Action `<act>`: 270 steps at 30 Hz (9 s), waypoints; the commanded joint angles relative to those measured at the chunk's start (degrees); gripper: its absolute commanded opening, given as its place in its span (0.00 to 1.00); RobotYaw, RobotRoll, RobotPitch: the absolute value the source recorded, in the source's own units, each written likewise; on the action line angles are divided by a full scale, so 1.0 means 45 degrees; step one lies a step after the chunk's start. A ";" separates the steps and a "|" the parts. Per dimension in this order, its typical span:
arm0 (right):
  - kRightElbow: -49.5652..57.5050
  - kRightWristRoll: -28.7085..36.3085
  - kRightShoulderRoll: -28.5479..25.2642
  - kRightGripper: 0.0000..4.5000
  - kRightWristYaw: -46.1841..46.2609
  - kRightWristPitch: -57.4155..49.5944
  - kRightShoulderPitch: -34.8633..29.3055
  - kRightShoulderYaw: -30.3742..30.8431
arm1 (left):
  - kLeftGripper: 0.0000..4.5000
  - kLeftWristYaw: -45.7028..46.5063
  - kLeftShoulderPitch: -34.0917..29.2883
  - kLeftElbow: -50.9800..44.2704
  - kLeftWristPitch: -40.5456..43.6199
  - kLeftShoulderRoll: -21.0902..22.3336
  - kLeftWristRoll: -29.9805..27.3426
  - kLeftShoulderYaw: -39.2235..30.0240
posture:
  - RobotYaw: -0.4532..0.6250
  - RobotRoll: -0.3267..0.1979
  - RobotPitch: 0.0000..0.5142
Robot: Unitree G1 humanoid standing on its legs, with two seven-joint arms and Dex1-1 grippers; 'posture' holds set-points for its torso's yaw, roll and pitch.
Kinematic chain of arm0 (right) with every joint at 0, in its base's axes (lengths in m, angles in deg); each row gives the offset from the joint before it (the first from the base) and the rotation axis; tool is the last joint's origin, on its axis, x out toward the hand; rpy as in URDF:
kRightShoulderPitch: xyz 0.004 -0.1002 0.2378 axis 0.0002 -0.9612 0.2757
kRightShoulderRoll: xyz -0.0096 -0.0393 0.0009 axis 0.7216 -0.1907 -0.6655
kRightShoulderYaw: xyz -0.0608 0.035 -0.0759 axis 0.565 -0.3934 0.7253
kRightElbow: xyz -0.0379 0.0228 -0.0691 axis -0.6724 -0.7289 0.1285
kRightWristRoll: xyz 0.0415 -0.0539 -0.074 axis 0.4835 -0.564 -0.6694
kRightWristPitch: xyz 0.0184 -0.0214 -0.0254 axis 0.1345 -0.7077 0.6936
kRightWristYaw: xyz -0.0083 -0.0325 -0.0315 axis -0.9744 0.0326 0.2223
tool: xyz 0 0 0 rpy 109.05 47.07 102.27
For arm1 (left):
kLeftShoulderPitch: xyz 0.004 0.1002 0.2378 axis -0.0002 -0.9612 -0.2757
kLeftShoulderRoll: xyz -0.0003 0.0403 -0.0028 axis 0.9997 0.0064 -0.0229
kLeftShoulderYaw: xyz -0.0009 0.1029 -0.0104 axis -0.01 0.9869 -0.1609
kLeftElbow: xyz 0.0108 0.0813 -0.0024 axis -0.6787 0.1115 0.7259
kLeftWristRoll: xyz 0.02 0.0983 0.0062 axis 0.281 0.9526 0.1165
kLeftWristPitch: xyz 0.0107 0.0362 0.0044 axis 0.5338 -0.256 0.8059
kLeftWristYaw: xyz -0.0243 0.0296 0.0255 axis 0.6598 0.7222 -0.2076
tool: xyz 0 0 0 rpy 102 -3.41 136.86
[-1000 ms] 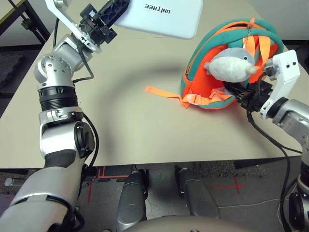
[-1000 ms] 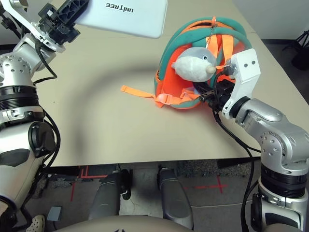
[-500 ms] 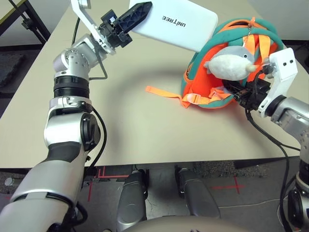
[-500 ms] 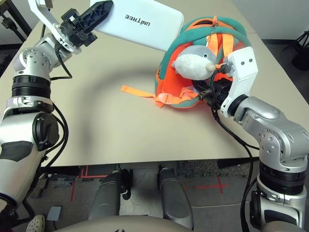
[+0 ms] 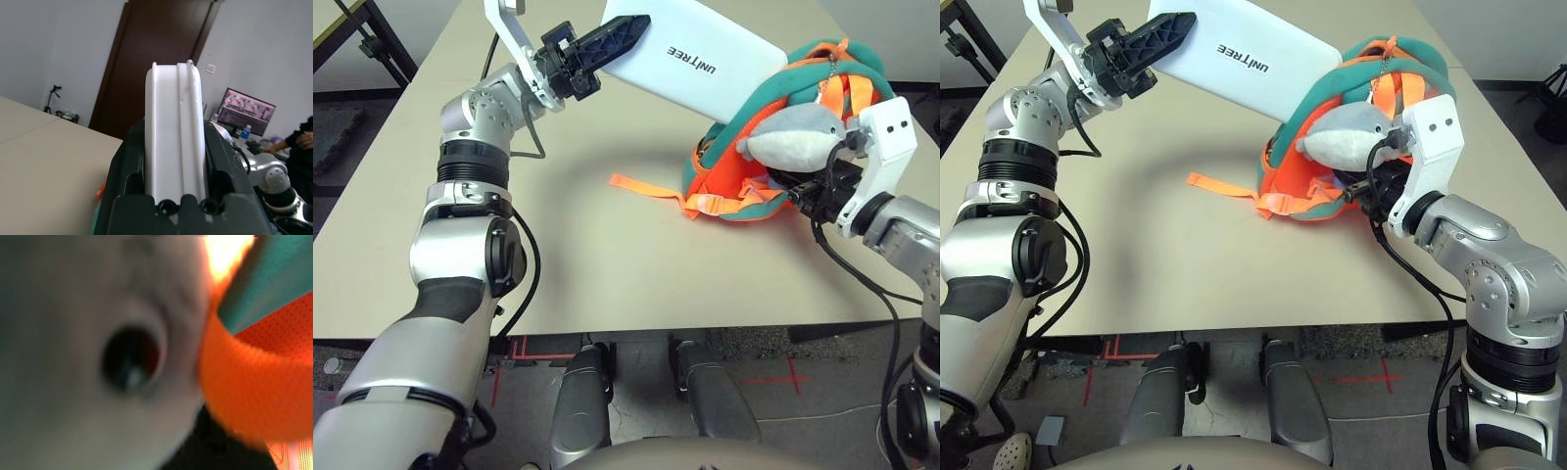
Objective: Put the pencil case into the backpack and zip it.
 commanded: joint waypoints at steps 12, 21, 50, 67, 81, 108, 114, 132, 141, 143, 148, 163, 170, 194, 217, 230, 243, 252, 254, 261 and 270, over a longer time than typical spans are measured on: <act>-0.0555 -0.0345 0.0049 0.08 -0.0262 0.0258 -0.0293 0.0368 | 0.30 -0.1788 0.0365 0.0206 -0.1414 -0.0686 0.1897 0.1622 | 0.20 0.62 0.37; -0.0635 -0.0445 0.0124 0.08 -0.0299 0.0329 -0.0232 0.0440 | 0.30 -0.1261 0.0204 0.0523 -0.4190 -0.1427 0.3294 0.2008 | 0.20 0.62 0.38; -0.0989 -0.0683 0.0237 0.08 -0.0321 0.0567 0.0142 0.0744 | 0.30 0.1902 0.1086 0.3652 -0.7948 -0.3872 0.4926 0.1643 | 0.20 0.62 0.37; -0.1218 -0.0846 0.0467 0.08 -0.0360 0.0870 0.0302 0.1067 | 1.00 0.1860 0.1859 0.2941 -0.6100 -0.2187 0.3909 0.0061 | 0.22 0.62 0.37; -0.1587 -0.0971 0.0404 0.08 -0.0581 0.1186 0.0431 0.1266 | 0.62 0.1316 -0.0137 -0.1091 -0.3250 -0.0708 0.3570 0.0814 | 0.23 0.62 0.35; -0.1795 -0.1150 0.0312 0.08 -0.0693 0.1527 0.0204 0.1243 | 0.00 0.2343 0.0037 0.1843 -0.4417 -0.3052 0.4431 0.2165 | 0.22 0.62 0.36; -0.1691 -0.1164 0.0384 0.08 -0.0621 0.1581 0.0061 0.1214 | 0.00 0.3213 0.0717 0.4053 -0.5749 -0.4078 0.5014 0.2019 | 0.20 0.62 0.35; -0.1731 -0.1249 0.0430 0.08 -0.0591 0.1636 0.0091 0.1258 | 0.00 0.2457 0.1089 0.1691 -0.5783 -0.2437 0.4413 0.1174 | 0.22 0.62 0.35; -0.1951 -0.1333 0.0454 0.08 -0.0634 0.1745 0.0291 0.1380 | 0.31 0.1789 0.1154 -0.3336 -0.2860 -0.1950 0.2458 0.1015 | 0.22 0.62 0.33; -0.1982 -0.1356 0.0449 0.08 -0.0645 0.1776 0.0295 0.1381 | 0.49 0.1590 0.0898 -0.4292 -0.2376 -0.1887 0.2264 0.1298 | 0.22 0.62 0.32; -0.2006 -0.1393 0.0449 0.08 -0.0633 0.1833 0.0303 0.1381 | 0.94 0.0935 0.0203 -0.6365 -0.1330 -0.1708 0.1827 0.2264 | 0.21 0.62 0.30; -0.2029 -0.1548 0.0638 0.08 -0.0595 0.1870 0.0418 0.1395 | 1.00 0.1256 -0.0431 -0.5391 -0.3717 -0.2126 0.4308 0.5221 | 0.21 0.62 0.29; -0.1955 -0.1564 0.0704 0.08 -0.0546 0.1897 0.0298 0.1337 | 1.00 0.1707 -0.0124 -0.3515 -0.5173 -0.2612 0.5442 0.5549 | 0.19 0.62 0.29; -0.2026 -0.1574 0.0731 0.08 -0.0522 0.2054 0.0289 0.1415 | 1.00 0.2504 0.0114 -0.1910 -0.6291 -0.2753 0.6385 0.5091 | 0.20 0.62 0.29; -0.2094 -0.1638 0.0677 0.08 -0.0572 0.2124 0.0335 0.1482 | 0.43 0.2453 -0.0097 -0.1789 -0.6468 -0.2925 0.6284 0.5052 | 0.20 0.62 0.28; -0.2196 -0.1684 0.0710 0.08 -0.0581 0.2235 0.0388 0.1592 | 0.04 0.2122 0.0578 -0.2216 -0.5586 -0.2194 0.5525 0.4102 | 0.21 0.62 0.28; -0.2267 -0.1730 0.0716 0.08 -0.0567 0.2284 0.0405 0.1639 | 0.04 0.0756 -0.0448 -0.2629 -0.3945 0.2063 0.5514 0.3494 | 0.22 0.62 0.29; -0.2490 -0.1802 0.0683 0.08 -0.0679 0.2313 0.0622 0.1755 | 0.04 0.0672 -0.3340 -0.2377 -0.3568 0.2739 0.6042 0.4153 | 0.23 0.62 0.30; -0.2524 -0.1822 0.0681 0.08 -0.0701 0.2316 0.0665 0.1774 | 0.04 0.0697 -0.3701 -0.2125 -0.3603 0.2629 0.6130 0.4271 | 0.23 0.62 0.30; -0.2541 -0.1858 0.0658 0.08 -0.0703 0.2266 0.0736 0.1797 | 0.04 0.1076 -0.4259 -0.0075 -0.4237 0.1578 0.6561 0.4697 | 0.22 0.62 0.30; -0.2557 -0.1913 0.0685 0.08 -0.0691 0.2277 0.0769 0.1809 | 0.04 0.1937 -0.4095 0.2376 -0.5352 -0.0154 0.7034 0.4882 | 0.22 0.62 0.29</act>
